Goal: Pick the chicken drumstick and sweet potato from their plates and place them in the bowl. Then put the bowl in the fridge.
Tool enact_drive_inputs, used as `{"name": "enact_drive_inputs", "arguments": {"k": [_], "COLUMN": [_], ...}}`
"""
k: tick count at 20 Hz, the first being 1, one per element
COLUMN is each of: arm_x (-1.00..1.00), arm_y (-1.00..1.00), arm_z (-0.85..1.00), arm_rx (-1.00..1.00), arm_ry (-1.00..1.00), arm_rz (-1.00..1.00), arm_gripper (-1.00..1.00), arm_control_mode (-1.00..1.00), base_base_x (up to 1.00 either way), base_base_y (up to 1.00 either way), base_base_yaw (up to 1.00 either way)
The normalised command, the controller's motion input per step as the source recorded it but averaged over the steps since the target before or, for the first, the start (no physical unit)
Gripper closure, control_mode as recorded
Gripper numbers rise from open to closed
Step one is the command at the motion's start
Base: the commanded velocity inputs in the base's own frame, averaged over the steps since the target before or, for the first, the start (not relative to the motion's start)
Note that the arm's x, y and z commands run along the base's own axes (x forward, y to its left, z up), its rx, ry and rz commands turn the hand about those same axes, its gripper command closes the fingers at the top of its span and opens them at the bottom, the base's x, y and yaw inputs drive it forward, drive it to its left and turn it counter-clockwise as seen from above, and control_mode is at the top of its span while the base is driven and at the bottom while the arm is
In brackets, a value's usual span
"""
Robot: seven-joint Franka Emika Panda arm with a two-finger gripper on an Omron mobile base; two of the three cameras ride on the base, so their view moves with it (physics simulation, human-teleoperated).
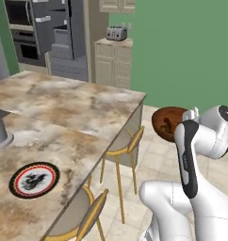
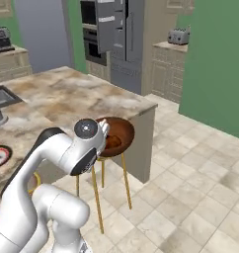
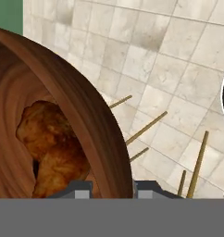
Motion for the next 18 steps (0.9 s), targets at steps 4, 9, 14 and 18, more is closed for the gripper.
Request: {"name": "enact_drive_inputs", "arguments": {"k": [4,9,14,18], "arm_x": [0.0,0.0,0.0,0.0], "arm_y": [0.0,0.0,0.0,0.0], "arm_z": [0.0,0.0,0.0,0.0], "arm_rx": [0.0,0.0,0.0,0.0], "arm_ry": [0.0,0.0,0.0,0.0], "arm_rz": [0.0,0.0,0.0,0.0], "arm_gripper": [1.0,1.0,1.0,1.0], "arm_control_mode": [1.0,1.0,1.0,1.0], "base_base_x": [0.27,0.75,0.94,0.94], "base_base_y": [-0.1,-0.06,-0.1,-0.11], "base_base_yaw": [-0.59,-0.17,0.0,0.0]}}
